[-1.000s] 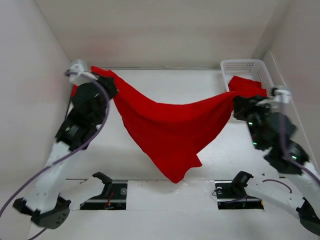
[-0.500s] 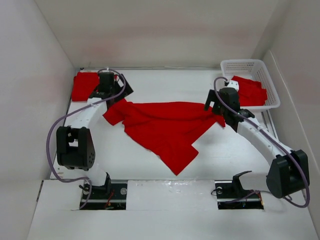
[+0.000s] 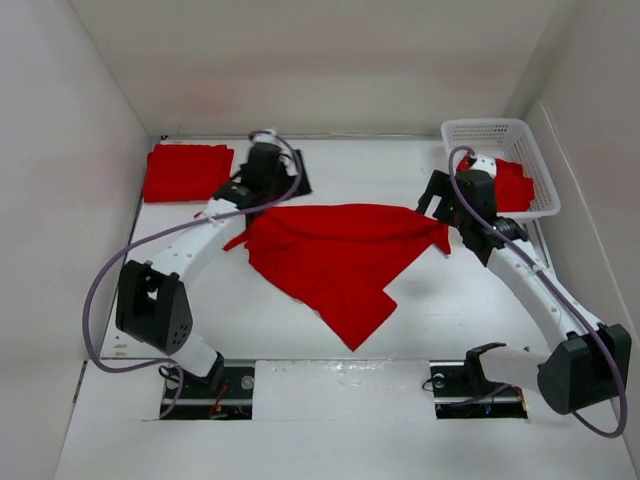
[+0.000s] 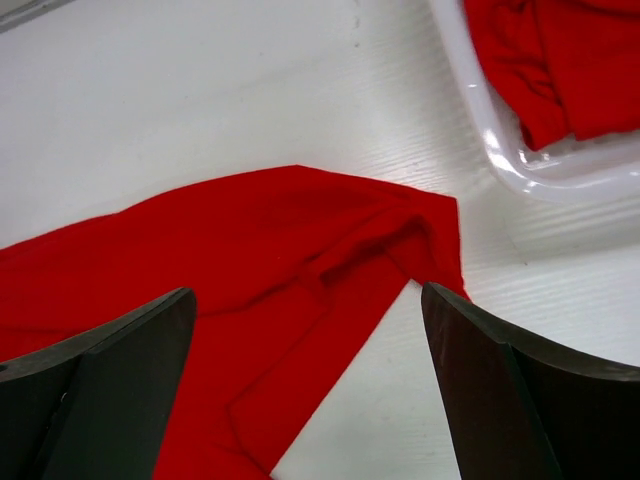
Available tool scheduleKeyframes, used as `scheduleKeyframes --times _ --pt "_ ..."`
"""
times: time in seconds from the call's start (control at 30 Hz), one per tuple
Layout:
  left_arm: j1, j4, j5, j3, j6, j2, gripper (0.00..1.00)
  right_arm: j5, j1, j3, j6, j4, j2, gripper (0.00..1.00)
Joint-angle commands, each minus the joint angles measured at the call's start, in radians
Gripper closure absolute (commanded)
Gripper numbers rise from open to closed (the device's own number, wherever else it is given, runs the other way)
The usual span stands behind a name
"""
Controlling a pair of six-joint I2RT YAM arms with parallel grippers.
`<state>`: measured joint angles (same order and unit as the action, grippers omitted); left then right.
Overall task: Fold and stack the t-shirts
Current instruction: Flatten out the tshirt
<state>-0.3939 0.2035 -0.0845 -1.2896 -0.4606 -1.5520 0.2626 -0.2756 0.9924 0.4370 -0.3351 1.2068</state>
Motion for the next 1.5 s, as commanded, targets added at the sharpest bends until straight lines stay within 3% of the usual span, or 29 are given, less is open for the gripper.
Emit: scheduleKeyframes --times 0.0,0.2,0.37,0.7,1.03,1.23,1.47 --pt "-0.264 0.065 -0.138 0.003 0.024 0.069 0.00 0.026 0.053 -0.032 0.051 -0.067 -0.071 0.00" --pt "-0.636 0.082 -0.155 0.044 -0.065 0.001 0.00 -0.028 0.145 -0.081 0.101 -0.136 -0.138 0.00" --pt "-0.825 0.152 -0.181 0.007 -0.223 -0.077 0.00 -0.057 0.182 -0.115 0.101 -0.145 -0.185 0.00" --pt "-0.895 0.051 -0.014 0.283 -0.477 -0.005 0.04 -0.086 0.191 -0.133 0.101 -0.154 -0.194 0.00" --pt "-0.947 0.151 -0.023 0.283 -0.558 -0.062 0.08 -0.105 0.191 -0.143 0.092 -0.145 -0.185 0.00" --pt "-0.947 0.246 -0.089 0.274 -0.633 -0.083 0.14 -0.105 0.191 -0.143 0.092 -0.136 -0.176 0.00" --pt "-0.947 0.246 -0.127 0.265 -0.642 -0.118 0.22 -0.114 0.191 -0.143 0.092 -0.125 -0.167 0.00"
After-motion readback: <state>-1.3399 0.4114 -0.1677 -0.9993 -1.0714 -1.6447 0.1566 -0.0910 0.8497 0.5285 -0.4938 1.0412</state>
